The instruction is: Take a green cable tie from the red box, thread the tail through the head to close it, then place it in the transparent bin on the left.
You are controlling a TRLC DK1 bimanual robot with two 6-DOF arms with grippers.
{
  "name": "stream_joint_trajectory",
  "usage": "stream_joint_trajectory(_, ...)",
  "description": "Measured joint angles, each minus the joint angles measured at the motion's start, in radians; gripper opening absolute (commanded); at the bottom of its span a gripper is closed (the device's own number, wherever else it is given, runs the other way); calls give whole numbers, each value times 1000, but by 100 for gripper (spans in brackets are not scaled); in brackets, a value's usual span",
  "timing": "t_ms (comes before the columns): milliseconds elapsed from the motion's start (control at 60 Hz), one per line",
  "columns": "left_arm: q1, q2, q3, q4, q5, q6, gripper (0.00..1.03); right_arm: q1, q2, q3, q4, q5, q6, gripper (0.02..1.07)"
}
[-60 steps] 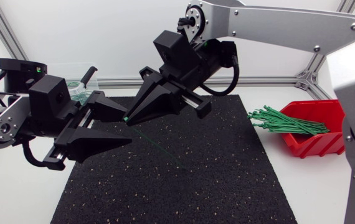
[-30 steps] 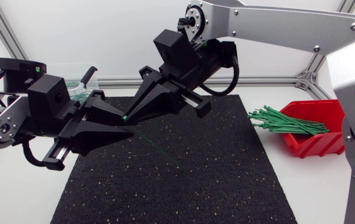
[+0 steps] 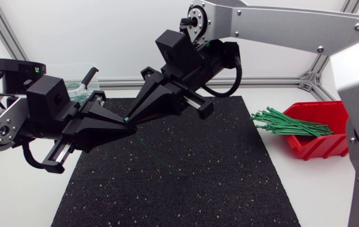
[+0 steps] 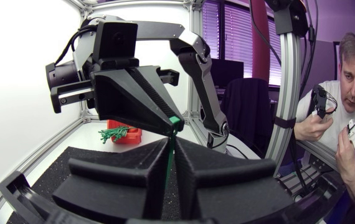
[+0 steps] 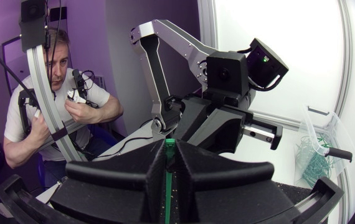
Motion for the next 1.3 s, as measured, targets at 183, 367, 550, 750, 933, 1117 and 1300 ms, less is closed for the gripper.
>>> stream_joint_trajectory(183,-1,-4,-4,4,0,0,4,0,0,0,0,0,0,28)
stream_joint_trajectory(367,-1,-9,-8,5,0,0,4,-6,0,11,0,0,0,60)
stream_joint_trajectory(550,21,-10,-8,7,-8,-60,4,-56,0,63,0,1,15,68)
stream_joint_trajectory(750,48,-3,10,6,-43,-229,4,-140,0,101,0,12,61,76)
stream_joint_trajectory(933,32,-3,58,5,-117,-348,4,-195,0,101,0,56,95,76)
stream_joint_trajectory(1117,-20,-9,87,-6,-225,-406,4,-240,0,63,0,115,123,76)
stream_joint_trajectory(1300,-67,-21,91,-16,-308,-409,4,-275,-14,-73,211,232,241,76)
